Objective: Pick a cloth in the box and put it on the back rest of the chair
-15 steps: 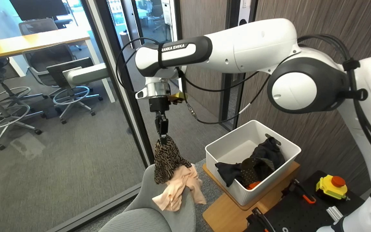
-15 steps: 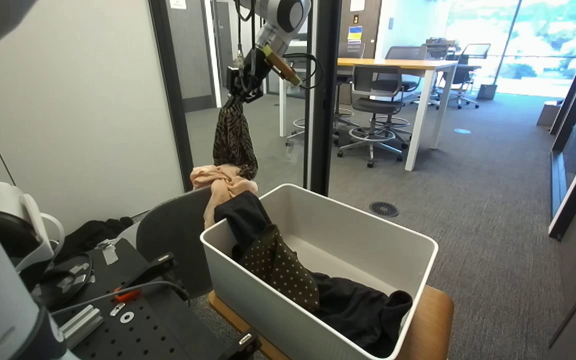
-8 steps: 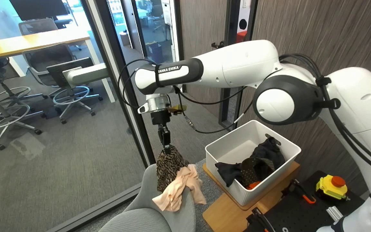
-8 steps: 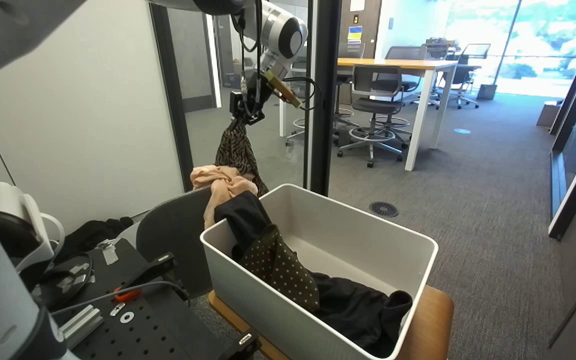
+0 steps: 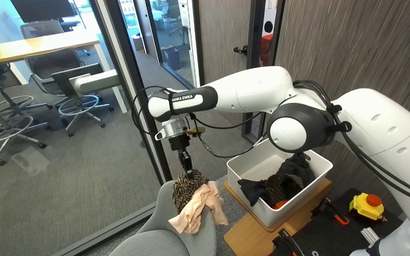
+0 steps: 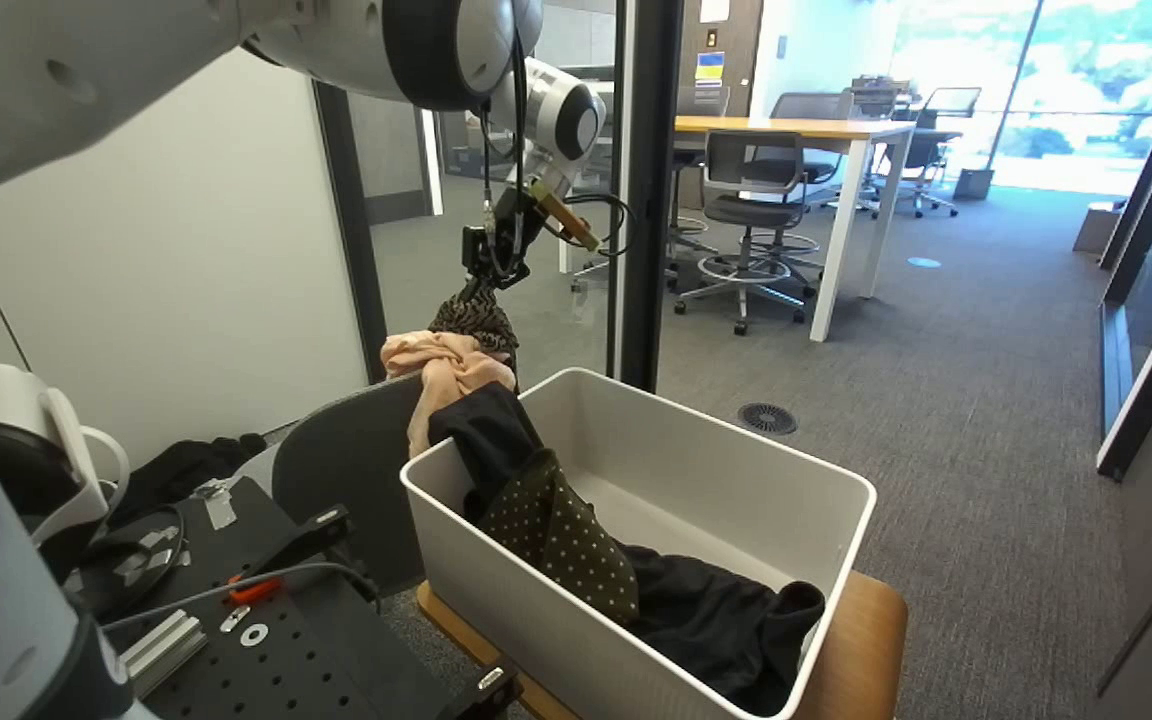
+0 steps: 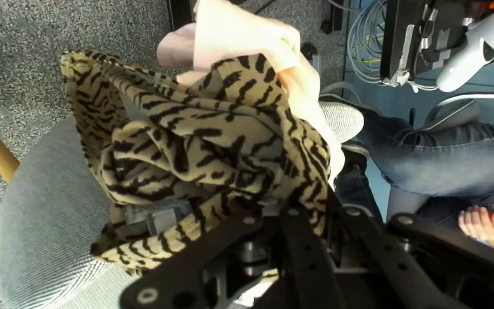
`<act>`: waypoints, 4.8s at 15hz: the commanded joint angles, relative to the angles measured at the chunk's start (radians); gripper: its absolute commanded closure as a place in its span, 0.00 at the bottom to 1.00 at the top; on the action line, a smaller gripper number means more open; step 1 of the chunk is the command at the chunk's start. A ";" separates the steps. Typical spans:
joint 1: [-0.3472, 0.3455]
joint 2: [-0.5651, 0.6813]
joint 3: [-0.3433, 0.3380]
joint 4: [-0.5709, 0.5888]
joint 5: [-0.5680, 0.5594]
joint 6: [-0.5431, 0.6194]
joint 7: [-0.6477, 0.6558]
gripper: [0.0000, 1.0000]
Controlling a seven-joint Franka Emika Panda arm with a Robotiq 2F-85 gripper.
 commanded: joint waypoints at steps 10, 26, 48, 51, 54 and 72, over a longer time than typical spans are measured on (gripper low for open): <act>0.034 0.083 -0.012 0.187 -0.026 -0.094 0.022 0.39; -0.022 -0.135 -0.080 0.013 -0.014 -0.054 0.231 0.00; -0.131 -1.068 -0.126 -0.968 0.083 0.294 0.730 0.00; -0.143 -1.214 -0.141 -1.123 0.088 0.301 0.752 0.00; -0.147 -1.374 -0.158 -1.283 0.088 0.310 0.776 0.00; -0.218 -1.840 -0.282 -1.728 -0.043 0.494 0.880 0.00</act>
